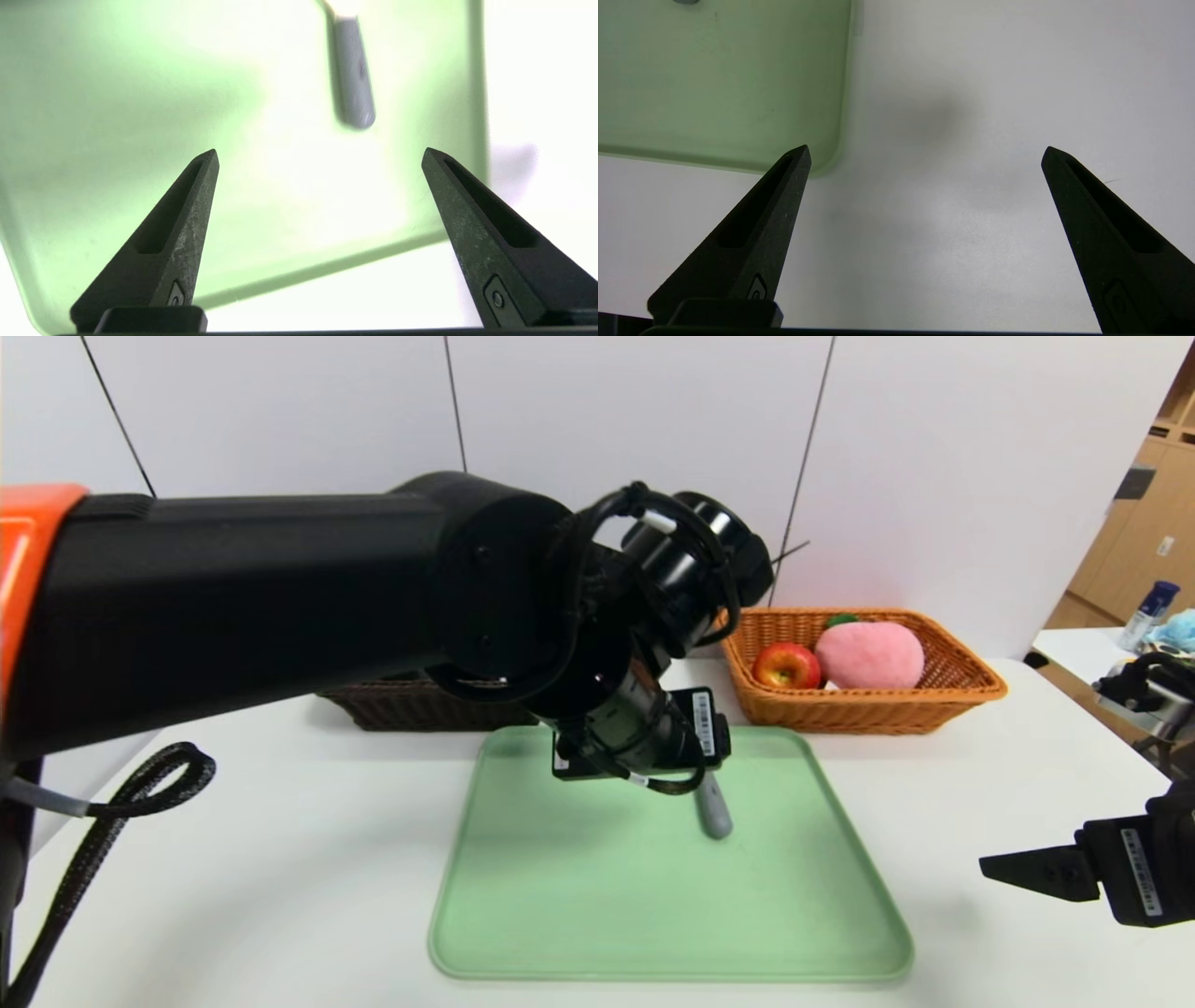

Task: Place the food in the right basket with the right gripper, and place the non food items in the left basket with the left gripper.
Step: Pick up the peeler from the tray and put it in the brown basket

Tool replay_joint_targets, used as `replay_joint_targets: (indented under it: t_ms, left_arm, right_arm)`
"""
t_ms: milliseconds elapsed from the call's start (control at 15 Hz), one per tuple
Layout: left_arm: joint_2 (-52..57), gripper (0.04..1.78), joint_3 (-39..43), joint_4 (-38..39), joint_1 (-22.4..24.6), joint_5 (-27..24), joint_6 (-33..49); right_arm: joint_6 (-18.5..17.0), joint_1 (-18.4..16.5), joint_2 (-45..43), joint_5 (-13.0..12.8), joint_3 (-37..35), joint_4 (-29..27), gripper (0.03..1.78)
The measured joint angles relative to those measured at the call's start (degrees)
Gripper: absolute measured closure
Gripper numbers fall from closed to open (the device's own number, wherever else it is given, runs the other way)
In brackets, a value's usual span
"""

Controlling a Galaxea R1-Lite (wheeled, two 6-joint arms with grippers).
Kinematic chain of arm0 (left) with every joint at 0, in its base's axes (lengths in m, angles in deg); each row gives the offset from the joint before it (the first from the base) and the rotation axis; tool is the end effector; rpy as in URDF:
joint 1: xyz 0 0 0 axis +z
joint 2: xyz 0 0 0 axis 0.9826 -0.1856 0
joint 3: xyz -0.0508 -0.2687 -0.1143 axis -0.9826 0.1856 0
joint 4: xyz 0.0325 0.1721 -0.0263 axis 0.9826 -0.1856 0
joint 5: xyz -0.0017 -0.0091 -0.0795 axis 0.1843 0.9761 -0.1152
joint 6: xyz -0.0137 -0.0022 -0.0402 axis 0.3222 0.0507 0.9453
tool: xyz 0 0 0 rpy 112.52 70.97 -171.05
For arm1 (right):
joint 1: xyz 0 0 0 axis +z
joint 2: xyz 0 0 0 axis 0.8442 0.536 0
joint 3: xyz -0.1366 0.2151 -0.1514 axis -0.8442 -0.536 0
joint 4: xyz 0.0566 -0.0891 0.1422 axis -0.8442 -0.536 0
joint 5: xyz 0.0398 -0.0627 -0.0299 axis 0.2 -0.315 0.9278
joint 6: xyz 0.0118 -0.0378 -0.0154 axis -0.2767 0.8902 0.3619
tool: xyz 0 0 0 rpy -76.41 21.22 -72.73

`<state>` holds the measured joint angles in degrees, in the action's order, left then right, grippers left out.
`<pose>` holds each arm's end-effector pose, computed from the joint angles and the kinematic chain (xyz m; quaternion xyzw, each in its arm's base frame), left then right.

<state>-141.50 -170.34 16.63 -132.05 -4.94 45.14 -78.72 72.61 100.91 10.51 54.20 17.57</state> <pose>0.2407 -0.3008 0.2265 -0.0954 0.4503 -0.1516 0.8747 0.1479 0.0370 0.2043 -0.0076 0.4304 0.0604 0.9006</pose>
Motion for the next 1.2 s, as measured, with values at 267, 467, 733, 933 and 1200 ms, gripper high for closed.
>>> replay_joint_targets:
  t_ms: [267,467,733,933,1200]
  left_arm:
    - [-4.2,0.21,-0.1,2.7,-1.5,0.4,1.6]
    - [-6.1,0.18,-0.1,7.2,-2.6,0.6,1.4]
    - [-8.8,0.15,-0.1,9.6,-3.3,2.2,-0.5]
    - [-11.0,0.15,-0.1,11.4,-3.5,5.7,-4.1]
    - [-13.6,0.14,-0.2,14.0,-3.6,6.0,-4.9]
  right_arm:
    - [-0.2,0.0,-1.1,0.0,-1.8,0.0,0.1]
    - [-0.4,0.0,-1.6,0.0,-2.0,0.0,0.1]
    - [-0.4,0.0,-1.7,0.2,-2.0,0.1,0.1]
    - [-0.5,0.0,-2.1,0.1,-2.5,0.1,0.1]
    - [-0.3,-0.1,-2.9,0.2,-3.3,0.1,0.1]
